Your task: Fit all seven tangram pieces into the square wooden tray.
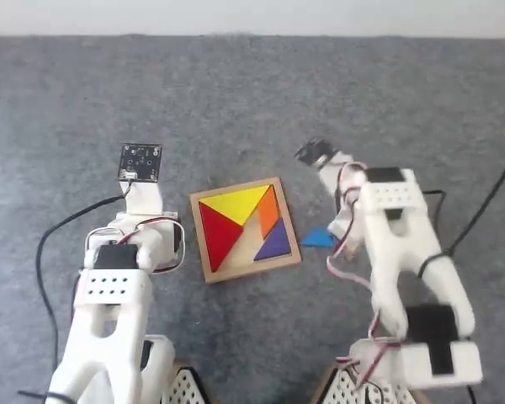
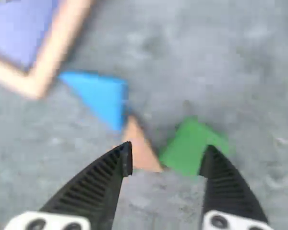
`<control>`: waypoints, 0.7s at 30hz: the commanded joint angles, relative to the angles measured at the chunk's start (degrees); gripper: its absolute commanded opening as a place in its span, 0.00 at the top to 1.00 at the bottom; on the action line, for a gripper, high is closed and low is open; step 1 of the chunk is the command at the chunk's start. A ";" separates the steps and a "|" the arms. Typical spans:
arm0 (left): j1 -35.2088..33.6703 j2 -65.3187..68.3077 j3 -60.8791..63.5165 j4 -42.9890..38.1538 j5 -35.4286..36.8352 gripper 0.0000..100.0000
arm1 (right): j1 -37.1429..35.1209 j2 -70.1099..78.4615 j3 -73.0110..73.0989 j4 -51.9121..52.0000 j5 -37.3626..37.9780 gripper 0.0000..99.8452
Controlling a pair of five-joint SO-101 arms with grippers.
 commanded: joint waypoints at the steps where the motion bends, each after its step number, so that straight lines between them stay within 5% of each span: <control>1: 0.09 -1.49 -0.57 0.18 -0.53 0.95 | -6.20 -7.34 3.87 -0.31 3.34 0.81; 16: 0.26 -1.23 -0.48 0.18 -0.53 0.95 | -6.81 3.03 5.36 -9.36 6.51 0.78; 21: 0.26 -1.23 -0.48 0.18 -0.53 0.95 | -2.95 3.03 5.71 -6.81 13.27 0.78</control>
